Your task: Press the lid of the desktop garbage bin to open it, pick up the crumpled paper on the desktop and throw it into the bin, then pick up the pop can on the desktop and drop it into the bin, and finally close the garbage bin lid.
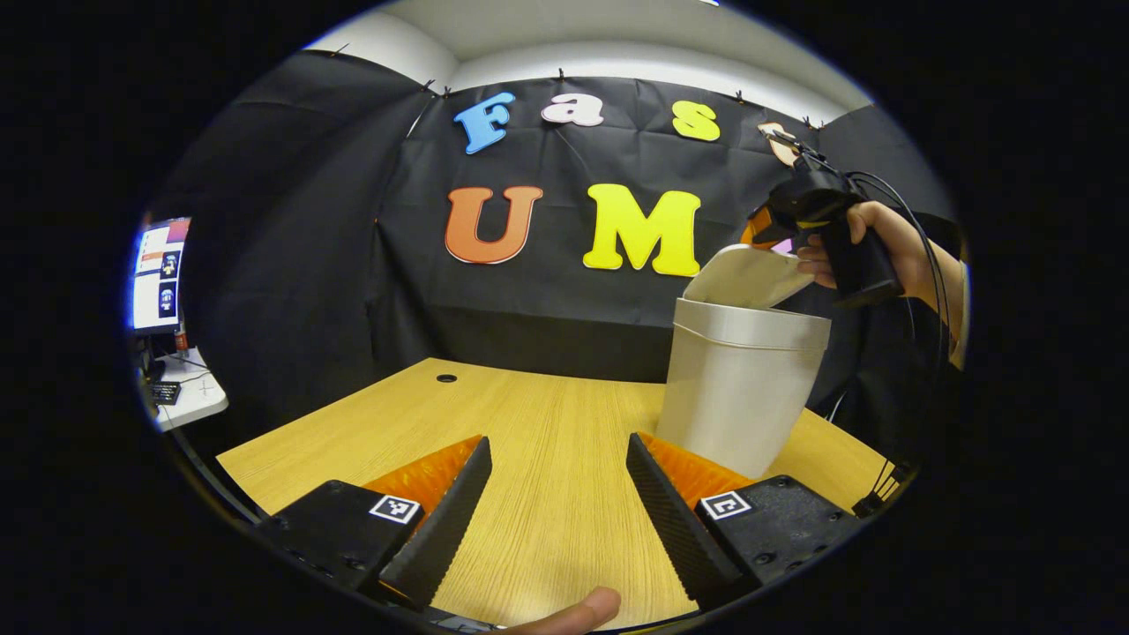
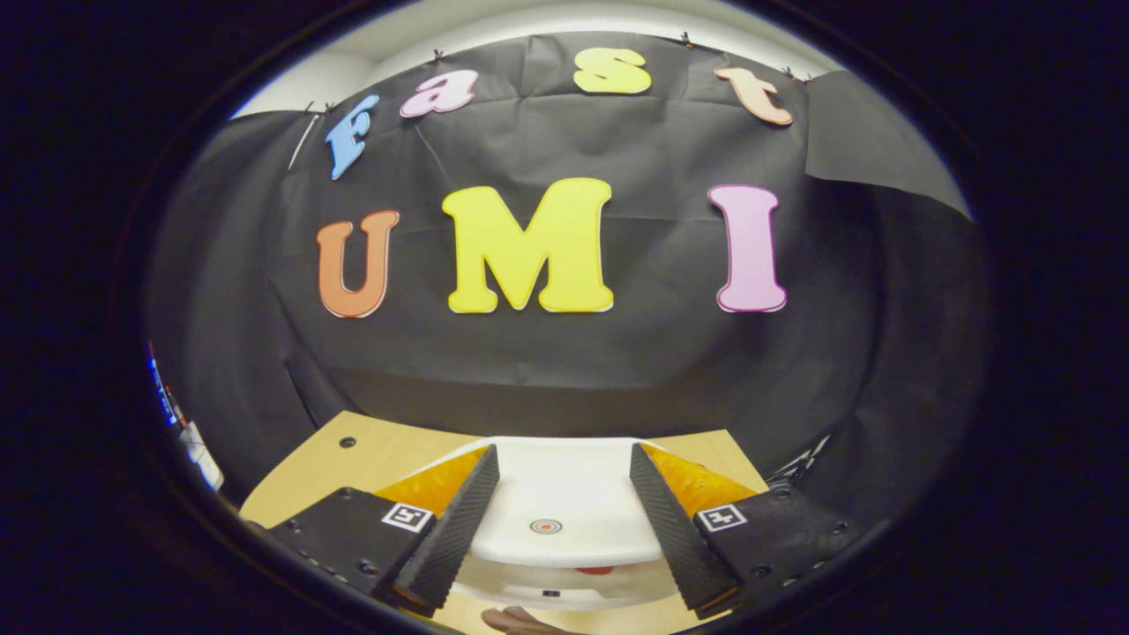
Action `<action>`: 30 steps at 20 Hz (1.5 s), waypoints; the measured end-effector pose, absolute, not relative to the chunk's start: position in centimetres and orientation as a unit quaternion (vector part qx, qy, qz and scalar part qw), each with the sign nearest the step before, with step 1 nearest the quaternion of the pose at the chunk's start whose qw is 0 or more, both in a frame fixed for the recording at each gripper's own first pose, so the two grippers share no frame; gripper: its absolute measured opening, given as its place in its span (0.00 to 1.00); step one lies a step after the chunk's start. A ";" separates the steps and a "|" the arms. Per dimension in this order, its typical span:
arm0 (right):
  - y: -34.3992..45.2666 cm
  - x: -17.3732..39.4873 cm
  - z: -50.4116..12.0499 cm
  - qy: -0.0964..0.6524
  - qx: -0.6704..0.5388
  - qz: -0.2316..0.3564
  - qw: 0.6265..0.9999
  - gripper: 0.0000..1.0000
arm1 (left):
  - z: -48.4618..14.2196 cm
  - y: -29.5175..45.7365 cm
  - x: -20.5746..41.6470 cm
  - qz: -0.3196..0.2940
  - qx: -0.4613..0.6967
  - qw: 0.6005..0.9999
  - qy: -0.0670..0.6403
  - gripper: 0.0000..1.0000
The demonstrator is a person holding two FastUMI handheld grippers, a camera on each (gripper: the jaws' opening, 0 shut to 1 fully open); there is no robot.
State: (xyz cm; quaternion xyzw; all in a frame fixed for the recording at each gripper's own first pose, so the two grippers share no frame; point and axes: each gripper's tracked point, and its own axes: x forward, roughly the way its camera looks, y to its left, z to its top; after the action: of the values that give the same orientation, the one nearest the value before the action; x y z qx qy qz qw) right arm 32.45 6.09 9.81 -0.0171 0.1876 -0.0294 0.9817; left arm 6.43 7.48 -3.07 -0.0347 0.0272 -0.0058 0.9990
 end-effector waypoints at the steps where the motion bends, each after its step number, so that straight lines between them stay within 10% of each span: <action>1: 5.9 32.0 9.3 0.195 -0.021 -0.030 0.980 0.94 | -3.0 7.7 6.3 -0.008 -0.031 0.999 0.024 0.99; 20: 5.1 28.1 3.8 0.240 -0.012 -0.044 0.970 0.99 | -2.1 6.5 5.4 -0.021 -0.013 1.000 0.013 0.99; 30: 5.3 28.4 4.9 0.115 -0.034 -0.056 0.991 0.99 | -2.1 6.6 5.2 -0.014 -0.017 1.000 0.013 0.99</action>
State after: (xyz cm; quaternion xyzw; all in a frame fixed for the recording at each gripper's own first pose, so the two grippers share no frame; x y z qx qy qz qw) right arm 28.36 5.31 4.92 -0.0339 0.1150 -0.0563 0.9912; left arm 5.21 6.62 -2.09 -0.0173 0.0125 -0.0139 0.9997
